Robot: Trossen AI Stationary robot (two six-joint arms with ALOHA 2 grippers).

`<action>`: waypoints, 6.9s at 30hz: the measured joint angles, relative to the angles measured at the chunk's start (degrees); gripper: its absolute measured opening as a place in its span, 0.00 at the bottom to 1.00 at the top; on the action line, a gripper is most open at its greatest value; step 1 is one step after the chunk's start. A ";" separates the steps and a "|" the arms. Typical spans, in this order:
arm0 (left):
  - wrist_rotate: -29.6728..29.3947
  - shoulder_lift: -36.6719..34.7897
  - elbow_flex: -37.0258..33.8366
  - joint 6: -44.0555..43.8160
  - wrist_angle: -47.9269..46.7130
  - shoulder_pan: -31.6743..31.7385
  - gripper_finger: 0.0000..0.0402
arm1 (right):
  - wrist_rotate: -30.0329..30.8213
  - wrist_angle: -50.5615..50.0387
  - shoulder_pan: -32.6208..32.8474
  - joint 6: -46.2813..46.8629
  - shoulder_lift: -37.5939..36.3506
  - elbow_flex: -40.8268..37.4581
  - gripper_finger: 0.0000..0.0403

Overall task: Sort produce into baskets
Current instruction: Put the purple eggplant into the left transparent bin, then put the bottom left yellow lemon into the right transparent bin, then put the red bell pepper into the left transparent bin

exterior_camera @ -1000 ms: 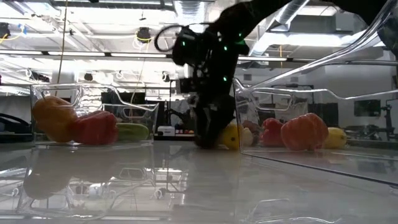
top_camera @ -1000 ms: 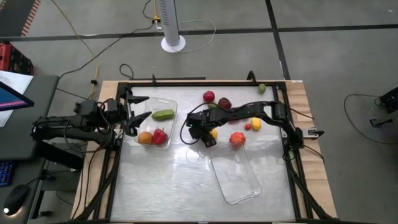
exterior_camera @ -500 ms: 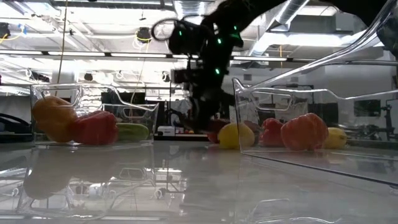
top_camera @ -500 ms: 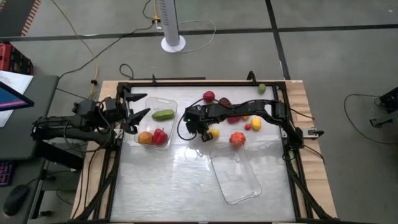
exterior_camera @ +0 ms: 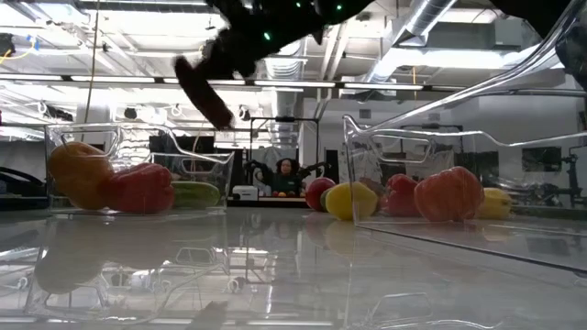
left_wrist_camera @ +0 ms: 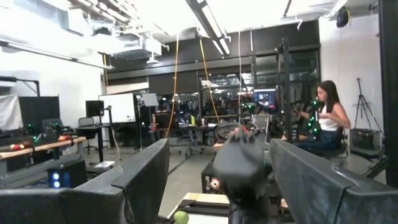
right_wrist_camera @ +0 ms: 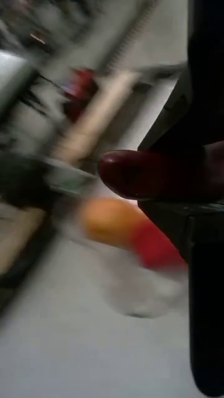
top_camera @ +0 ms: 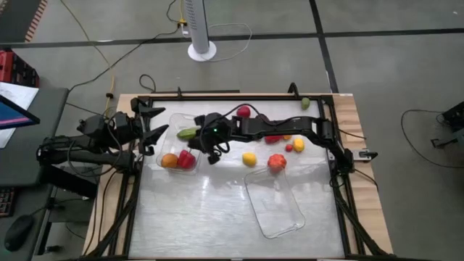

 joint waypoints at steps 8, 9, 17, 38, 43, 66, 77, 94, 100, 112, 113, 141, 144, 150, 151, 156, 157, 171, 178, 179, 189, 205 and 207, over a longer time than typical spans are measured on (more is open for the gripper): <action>0.00 -0.02 0.00 0.20 -0.15 0.00 0.66 | -11.92 15.15 -1.20 8.13 0.11 0.00 0.50; 0.00 -0.02 0.00 0.24 -0.15 0.00 0.66 | -12.30 15.69 -1.45 8.89 0.11 0.02 0.53; 0.00 -0.02 0.00 0.14 -1.52 0.00 0.66 | -4.04 -2.95 -2.12 8.42 -1.87 -0.07 0.78; 0.00 0.90 0.00 -0.54 -1.44 0.00 0.66 | 0.14 -52.32 -4.98 21.05 -4.33 -9.02 0.81; 0.00 1.46 0.00 0.04 -1.33 0.02 0.66 | 2.52 -54.15 -5.07 28.33 -4.39 -9.01 0.81; 0.00 1.89 0.00 0.07 -1.27 0.01 0.66 | 3.02 -56.85 -2.31 53.72 -1.94 -8.92 0.81; 0.02 1.90 0.00 0.09 -1.40 0.00 0.66 | 2.81 -56.72 -2.32 49.47 1.05 -8.96 0.78; 0.02 1.90 0.00 0.11 -1.36 0.01 0.66 | 3.91 -69.55 -2.99 43.84 0.79 1.30 0.67; 0.02 1.90 0.00 0.11 -2.08 0.00 0.66 | 5.23 -80.28 -0.72 45.24 0.50 10.98 0.67; 0.02 1.88 0.00 -0.43 -2.62 0.00 0.66 | 5.16 -76.29 13.79 53.05 -13.43 1.90 0.67; 0.02 1.88 0.00 -0.57 -2.60 0.00 0.66 | 5.23 -75.29 14.80 53.34 -14.66 -0.60 0.67; 6.10 8.66 0.02 -5.09 5.63 0.00 0.66 | 9.29 -69.28 17.50 63.61 -20.96 -20.39 0.98; 5.69 8.66 0.02 -3.63 6.66 0.00 0.66 | 14.63 -69.84 16.63 60.87 -22.77 -20.32 0.97; 0.34 8.72 0.02 -0.72 7.22 0.02 0.66 | 22.11 -66.39 10.41 53.37 -27.63 -20.47 0.95; 0.05 8.99 0.02 -0.57 7.32 0.02 0.66 | 23.51 -64.72 8.73 51.74 -28.43 -20.72 0.95; 0.07 9.93 0.02 -0.53 7.25 0.02 0.66 | 26.48 -51.72 0.07 44.81 -31.29 -25.17 0.95; 0.07 10.03 0.02 -0.52 7.17 0.02 0.66 | 26.34 -49.92 -1.47 42.84 -31.28 -26.06 0.95; -0.02 10.16 0.02 1.92 6.74 0.02 0.66 | 25.46 -52.84 -10.58 32.09 -19.18 -28.44 0.99; 0.00 10.16 0.02 0.51 5.10 0.02 0.66 | 25.43 -51.56 -11.66 30.53 -18.62 -30.17 0.99; 0.00 10.16 0.02 0.52 4.93 0.02 0.66 | 25.38 -51.48 -12.12 30.53 -18.63 -30.63 0.99; 0.00 10.14 0.02 -0.04 5.40 0.02 0.66 | 22.34 -44.81 -13.90 27.11 -18.64 -35.58 0.92; 0.00 10.12 0.02 -0.07 5.58 0.02 0.66 | 22.76 -49.25 -8.81 29.59 -19.26 -30.27 0.76; 0.00 10.12 0.02 -0.07 5.98 0.02 0.66 | 22.74 -49.21 -6.81 30.07 -19.28 -27.48 0.76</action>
